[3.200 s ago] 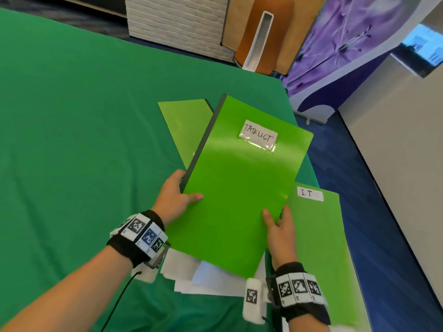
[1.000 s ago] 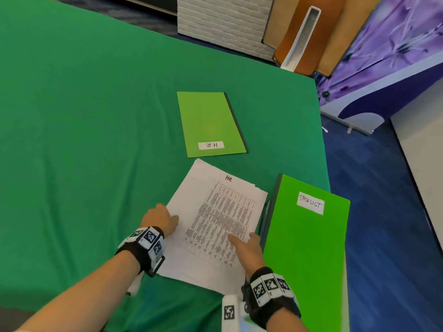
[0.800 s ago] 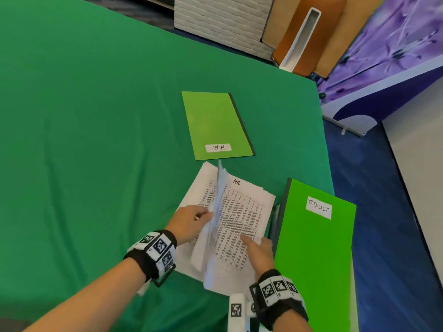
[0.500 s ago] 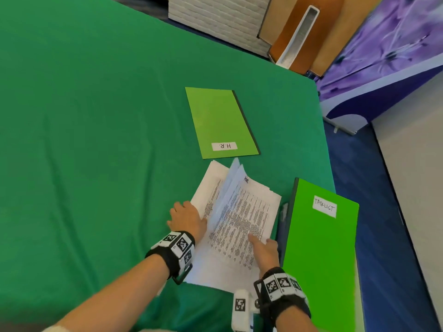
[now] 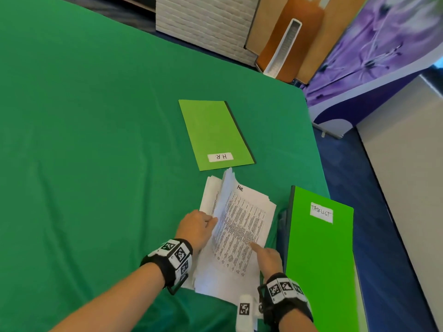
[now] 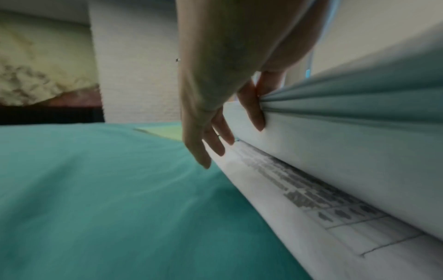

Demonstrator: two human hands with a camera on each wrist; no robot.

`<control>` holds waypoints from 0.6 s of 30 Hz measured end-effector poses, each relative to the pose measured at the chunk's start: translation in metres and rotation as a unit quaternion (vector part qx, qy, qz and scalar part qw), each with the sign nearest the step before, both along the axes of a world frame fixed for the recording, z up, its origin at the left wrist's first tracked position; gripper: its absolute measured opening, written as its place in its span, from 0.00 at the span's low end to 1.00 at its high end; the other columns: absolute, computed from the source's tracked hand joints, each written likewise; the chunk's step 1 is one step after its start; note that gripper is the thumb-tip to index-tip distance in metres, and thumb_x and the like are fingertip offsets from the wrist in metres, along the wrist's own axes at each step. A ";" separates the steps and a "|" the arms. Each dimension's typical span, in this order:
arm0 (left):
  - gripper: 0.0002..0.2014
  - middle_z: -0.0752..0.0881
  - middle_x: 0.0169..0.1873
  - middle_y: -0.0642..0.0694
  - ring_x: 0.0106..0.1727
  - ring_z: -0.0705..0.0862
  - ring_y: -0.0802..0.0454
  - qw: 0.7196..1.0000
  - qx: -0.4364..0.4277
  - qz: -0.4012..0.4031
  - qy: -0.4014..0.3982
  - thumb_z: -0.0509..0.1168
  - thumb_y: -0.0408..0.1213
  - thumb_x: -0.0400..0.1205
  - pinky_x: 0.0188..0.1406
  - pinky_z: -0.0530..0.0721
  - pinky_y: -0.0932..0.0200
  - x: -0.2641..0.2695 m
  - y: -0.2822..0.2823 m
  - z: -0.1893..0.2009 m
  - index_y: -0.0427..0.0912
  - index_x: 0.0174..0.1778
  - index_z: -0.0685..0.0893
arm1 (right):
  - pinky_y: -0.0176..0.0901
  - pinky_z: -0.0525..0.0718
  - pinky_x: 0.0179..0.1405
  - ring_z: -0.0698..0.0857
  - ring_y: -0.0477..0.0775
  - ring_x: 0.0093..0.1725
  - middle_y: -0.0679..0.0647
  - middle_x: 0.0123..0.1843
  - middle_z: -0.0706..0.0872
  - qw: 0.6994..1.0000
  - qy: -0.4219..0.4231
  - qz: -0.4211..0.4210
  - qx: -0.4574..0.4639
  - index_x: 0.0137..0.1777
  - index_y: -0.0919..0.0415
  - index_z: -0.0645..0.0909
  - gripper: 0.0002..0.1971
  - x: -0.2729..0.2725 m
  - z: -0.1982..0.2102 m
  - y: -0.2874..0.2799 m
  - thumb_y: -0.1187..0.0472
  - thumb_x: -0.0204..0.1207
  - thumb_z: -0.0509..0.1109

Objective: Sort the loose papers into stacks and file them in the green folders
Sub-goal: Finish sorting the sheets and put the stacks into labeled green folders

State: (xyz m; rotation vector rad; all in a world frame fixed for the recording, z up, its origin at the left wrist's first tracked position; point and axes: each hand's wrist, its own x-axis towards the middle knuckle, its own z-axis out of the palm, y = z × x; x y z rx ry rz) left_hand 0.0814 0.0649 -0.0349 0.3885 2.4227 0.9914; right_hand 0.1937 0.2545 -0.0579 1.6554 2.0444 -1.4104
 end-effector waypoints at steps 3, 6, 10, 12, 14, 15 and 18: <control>0.25 0.64 0.82 0.46 0.82 0.61 0.44 0.997 0.022 -0.071 -0.035 0.54 0.65 0.82 0.80 0.61 0.37 0.013 0.009 0.009 0.60 0.70 0.81 | 0.54 0.82 0.62 0.85 0.62 0.53 0.59 0.55 0.88 1.000 -0.001 0.006 0.003 0.54 0.64 0.86 0.19 0.001 0.000 0.001 0.48 0.74 0.74; 0.25 0.53 0.85 0.48 0.85 0.49 0.45 0.993 0.015 -0.093 -0.064 0.55 0.71 0.78 0.79 0.45 0.27 0.026 0.017 0.009 0.70 0.69 0.78 | 0.57 0.80 0.66 0.84 0.63 0.59 0.60 0.59 0.86 1.000 -0.011 0.003 0.008 0.58 0.64 0.84 0.23 0.000 -0.001 -0.001 0.46 0.72 0.75; 0.30 0.48 0.85 0.41 0.85 0.45 0.38 0.995 -0.035 -0.028 -0.089 0.55 0.72 0.78 0.79 0.44 0.26 0.023 0.020 0.006 0.66 0.75 0.72 | 0.59 0.80 0.66 0.84 0.64 0.59 0.62 0.60 0.86 1.000 -0.019 -0.007 0.010 0.59 0.65 0.84 0.27 -0.003 -0.007 0.000 0.44 0.69 0.76; 0.39 0.55 0.83 0.35 0.84 0.55 0.36 0.992 -0.076 0.004 -0.096 0.54 0.73 0.77 0.80 0.58 0.31 0.018 0.019 0.005 0.55 0.81 0.65 | 0.60 0.81 0.65 0.85 0.65 0.58 0.63 0.60 0.87 1.000 -0.018 -0.009 0.015 0.58 0.66 0.84 0.27 -0.004 -0.011 0.002 0.43 0.69 0.76; 0.46 0.66 0.78 0.33 0.78 0.66 0.36 0.990 -0.094 0.041 -0.096 0.54 0.74 0.76 0.76 0.68 0.38 0.011 0.020 0.003 0.43 0.82 0.62 | 0.60 0.82 0.64 0.84 0.65 0.58 0.63 0.60 0.86 1.000 -0.022 -0.011 0.016 0.59 0.66 0.84 0.29 -0.004 -0.016 0.006 0.43 0.68 0.76; 0.48 0.69 0.76 0.34 0.76 0.69 0.36 0.989 -0.090 0.053 -0.100 0.54 0.75 0.75 0.74 0.71 0.40 0.008 0.022 0.003 0.40 0.81 0.62 | 0.60 0.82 0.64 0.84 0.65 0.58 0.63 0.60 0.86 1.000 -0.023 -0.009 0.016 0.59 0.65 0.84 0.30 -0.004 -0.020 0.008 0.42 0.65 0.77; 0.47 0.76 0.70 0.37 0.70 0.75 0.38 0.991 -0.088 0.048 -0.089 0.53 0.77 0.73 0.69 0.75 0.41 0.005 0.028 0.006 0.41 0.75 0.68 | 0.60 0.83 0.63 0.86 0.64 0.56 0.61 0.56 0.88 1.000 -0.022 -0.010 0.011 0.55 0.62 0.86 0.38 -0.004 -0.046 0.023 0.34 0.49 0.75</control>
